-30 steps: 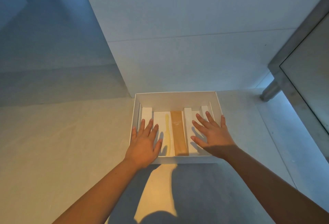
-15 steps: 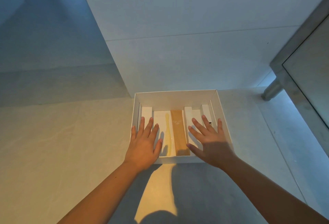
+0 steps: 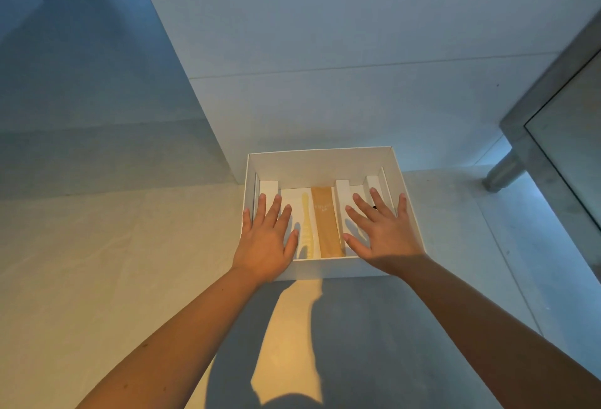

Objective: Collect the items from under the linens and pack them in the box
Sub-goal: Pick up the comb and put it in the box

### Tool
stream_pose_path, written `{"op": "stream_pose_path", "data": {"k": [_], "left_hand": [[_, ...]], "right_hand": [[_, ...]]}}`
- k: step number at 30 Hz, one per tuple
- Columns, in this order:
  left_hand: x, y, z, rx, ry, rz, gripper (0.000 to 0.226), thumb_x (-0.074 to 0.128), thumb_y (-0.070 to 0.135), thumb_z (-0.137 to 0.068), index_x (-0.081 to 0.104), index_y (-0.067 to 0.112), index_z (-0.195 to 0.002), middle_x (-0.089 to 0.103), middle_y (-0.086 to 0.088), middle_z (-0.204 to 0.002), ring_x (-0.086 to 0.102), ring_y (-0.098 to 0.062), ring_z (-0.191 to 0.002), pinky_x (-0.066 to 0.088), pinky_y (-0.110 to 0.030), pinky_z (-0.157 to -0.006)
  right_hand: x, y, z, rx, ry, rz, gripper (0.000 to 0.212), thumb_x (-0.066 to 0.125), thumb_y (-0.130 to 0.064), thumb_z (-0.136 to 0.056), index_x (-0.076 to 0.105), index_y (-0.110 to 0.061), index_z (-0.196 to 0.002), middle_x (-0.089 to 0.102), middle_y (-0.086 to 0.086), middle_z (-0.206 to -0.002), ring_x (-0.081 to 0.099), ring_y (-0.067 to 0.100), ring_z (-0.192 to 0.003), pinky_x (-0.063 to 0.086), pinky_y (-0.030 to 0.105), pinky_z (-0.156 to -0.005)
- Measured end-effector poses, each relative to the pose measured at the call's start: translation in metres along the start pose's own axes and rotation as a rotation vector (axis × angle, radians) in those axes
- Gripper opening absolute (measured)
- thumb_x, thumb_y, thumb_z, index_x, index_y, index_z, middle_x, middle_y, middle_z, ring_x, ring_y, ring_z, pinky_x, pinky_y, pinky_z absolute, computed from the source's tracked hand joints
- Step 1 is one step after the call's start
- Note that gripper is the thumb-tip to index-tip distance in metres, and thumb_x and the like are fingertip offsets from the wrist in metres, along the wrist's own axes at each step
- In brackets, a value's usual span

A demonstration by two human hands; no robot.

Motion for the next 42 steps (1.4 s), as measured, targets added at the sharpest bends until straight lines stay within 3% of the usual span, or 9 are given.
{"op": "stream_pose_path", "data": {"k": [4,10,28,31,33,35,36,39,42], "left_hand": [[0.001,-0.001,-0.006,-0.008,0.013,-0.004,0.075,-0.008,0.058,-0.081,0.001,0.026,-0.148,-0.012,0.001,-0.156,-0.023,-0.023,-0.139,-0.023,-0.041,-0.103],[0.003,-0.003,-0.018,-0.032,0.031,-0.011,0.065,0.004,0.056,-0.091,0.004,0.026,-0.149,-0.010,0.001,-0.157,-0.021,-0.023,-0.140,-0.025,-0.040,-0.101],[0.002,-0.001,-0.020,-0.021,0.046,-0.064,0.068,-0.001,0.056,-0.088,0.006,0.026,-0.149,-0.006,0.000,-0.157,-0.016,-0.024,-0.141,-0.023,-0.040,-0.103],[-0.005,0.001,-0.014,-0.023,0.005,-0.126,0.067,0.002,0.056,-0.090,0.003,0.023,-0.149,-0.009,-0.002,-0.157,-0.018,-0.026,-0.141,-0.022,-0.043,-0.103],[-0.021,0.002,-0.008,-0.037,0.003,-0.144,0.066,0.006,0.056,-0.092,0.004,0.022,-0.149,-0.008,-0.003,-0.157,-0.017,-0.027,-0.141,-0.020,-0.044,-0.104],[-0.049,0.007,-0.001,-0.036,0.023,-0.130,0.065,0.010,0.055,-0.093,0.006,0.021,-0.149,-0.006,-0.004,-0.157,-0.017,-0.026,-0.141,-0.019,-0.044,-0.105],[-0.066,0.011,0.003,-0.027,0.033,-0.118,0.065,0.012,0.054,-0.094,0.006,0.021,-0.149,-0.005,-0.004,-0.157,-0.018,-0.026,-0.140,-0.018,-0.044,-0.105],[-0.130,0.029,0.017,0.025,0.066,-0.103,0.063,0.015,0.051,-0.094,0.010,0.019,-0.149,-0.001,-0.005,-0.157,-0.013,-0.028,-0.142,-0.015,-0.045,-0.106],[-0.206,0.048,0.034,0.043,0.097,-0.071,0.061,0.025,0.047,-0.095,0.017,0.017,-0.148,0.007,-0.007,-0.156,-0.003,-0.031,-0.142,-0.013,-0.047,-0.106]], "right_hand": [[0.001,0.004,-0.008,0.004,0.005,0.006,0.075,-0.001,-0.068,-0.080,0.017,-0.037,-0.146,0.003,-0.008,-0.156,-0.011,0.020,-0.143,-0.032,0.051,-0.098],[-0.003,0.011,-0.019,0.012,0.024,0.014,0.075,-0.001,-0.066,-0.080,0.016,-0.036,-0.146,0.004,-0.007,-0.156,-0.008,0.021,-0.143,-0.025,0.053,-0.102],[-0.006,0.010,-0.021,-0.009,0.005,0.008,0.072,0.003,-0.064,-0.082,0.018,-0.034,-0.146,0.007,-0.007,-0.156,-0.005,0.020,-0.144,-0.026,0.052,-0.102],[-0.013,0.010,-0.013,0.020,-0.039,-0.003,0.066,0.013,-0.063,-0.090,0.013,-0.031,-0.148,0.003,-0.005,-0.157,-0.006,0.020,-0.144,-0.022,0.053,-0.105],[-0.033,0.003,-0.004,-0.020,0.015,-0.050,0.060,0.036,-0.051,-0.093,0.029,-0.022,-0.145,0.020,0.004,-0.154,0.012,0.027,-0.143,-0.006,0.060,-0.108],[-0.069,-0.002,0.006,-0.045,0.111,-0.121,0.054,0.063,-0.036,-0.085,0.052,-0.011,-0.131,0.046,0.013,-0.139,0.038,0.037,-0.131,0.015,0.069,-0.102],[-0.086,-0.001,0.010,-0.025,0.119,-0.145,0.053,0.065,-0.035,-0.083,0.054,-0.011,-0.130,0.047,0.013,-0.138,0.040,0.037,-0.130,0.017,0.069,-0.101],[-0.130,0.000,0.018,0.043,0.008,-0.135,0.056,0.040,-0.043,-0.094,0.028,-0.023,-0.145,0.019,0.001,-0.154,0.014,0.026,-0.143,0.002,0.059,-0.110],[-0.198,0.006,0.034,0.046,0.034,-0.219,0.053,0.039,-0.036,-0.096,0.027,-0.022,-0.146,0.019,0.002,-0.155,0.010,0.026,-0.143,0.003,0.056,-0.111]]}}
Point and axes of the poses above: each hand's wrist, its own z-axis away from the middle knuckle, its own x-axis out of the palm, y = z × x, the point moved 9 cm from there along -z, towards the middle knuckle
